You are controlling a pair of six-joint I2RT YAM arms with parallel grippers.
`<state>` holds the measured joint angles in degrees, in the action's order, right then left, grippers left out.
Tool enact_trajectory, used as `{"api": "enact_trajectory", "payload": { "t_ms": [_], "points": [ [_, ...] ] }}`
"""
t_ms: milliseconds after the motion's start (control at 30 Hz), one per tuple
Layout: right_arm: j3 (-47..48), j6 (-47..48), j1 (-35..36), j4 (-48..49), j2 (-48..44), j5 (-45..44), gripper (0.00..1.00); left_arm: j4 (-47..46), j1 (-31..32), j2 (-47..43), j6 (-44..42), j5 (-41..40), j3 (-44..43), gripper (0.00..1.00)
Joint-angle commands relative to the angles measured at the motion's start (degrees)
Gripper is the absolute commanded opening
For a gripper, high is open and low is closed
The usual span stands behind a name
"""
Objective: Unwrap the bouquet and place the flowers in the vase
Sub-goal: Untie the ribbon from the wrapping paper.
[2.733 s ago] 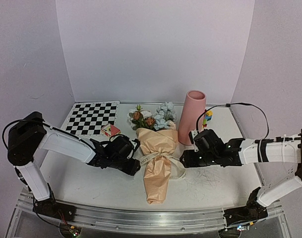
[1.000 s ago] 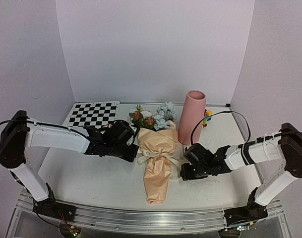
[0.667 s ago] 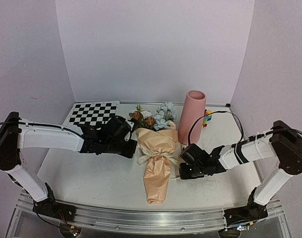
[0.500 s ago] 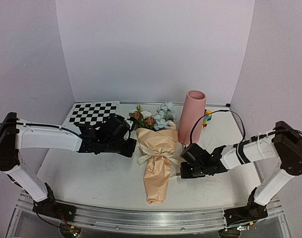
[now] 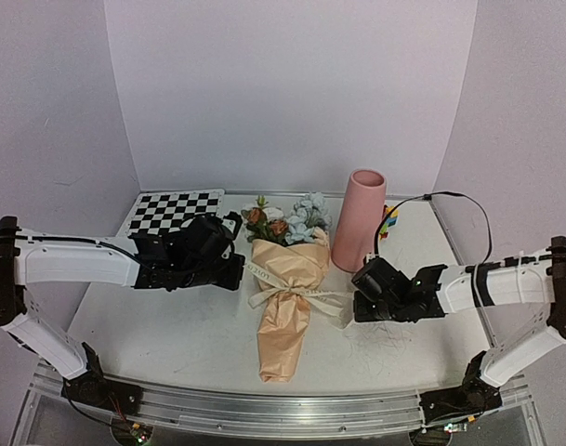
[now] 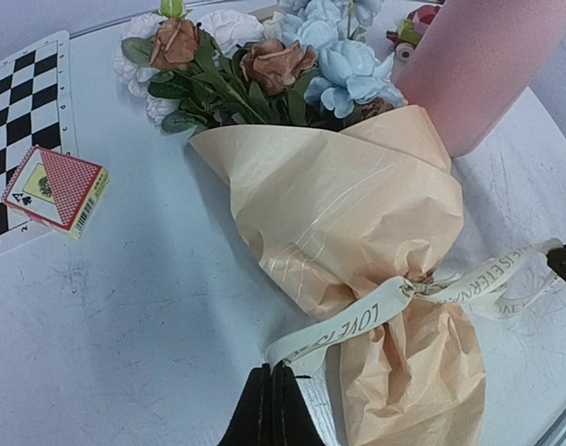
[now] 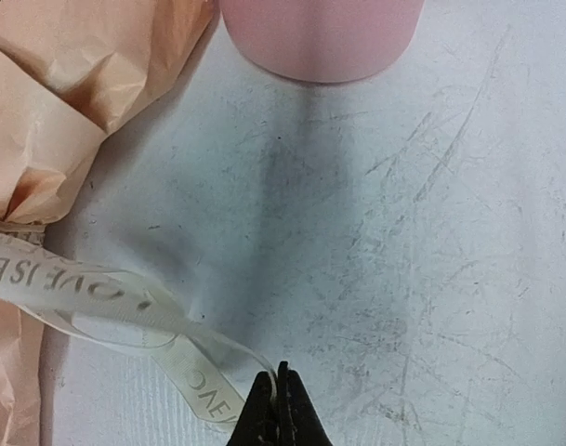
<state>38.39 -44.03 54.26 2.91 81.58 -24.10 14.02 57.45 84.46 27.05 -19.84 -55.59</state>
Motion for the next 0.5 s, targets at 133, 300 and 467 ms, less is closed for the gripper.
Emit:
{"api": "enact_trajectory", "payload": {
  "t_ms": [133, 300, 467],
  "points": [
    [2.9, 3.2, -1.4, -6.4, -4.2, -5.1, 0.02, -0.5, 0.1, -2.9, 1.3, -2.6, 1.1, 0.0],
    [3.1, 4.3, -3.0, -7.4, -5.9, -5.5, 0.02, -0.5, 0.1, -3.6, 1.4, -3.1, 1.3, 0.0],
    [2.3, 5.3, -5.8, -7.9, -8.4, -4.7, 0.03, 0.3, 0.1, -4.5, 2.8, -6.4, 1.7, 0.0]
  ]
}}
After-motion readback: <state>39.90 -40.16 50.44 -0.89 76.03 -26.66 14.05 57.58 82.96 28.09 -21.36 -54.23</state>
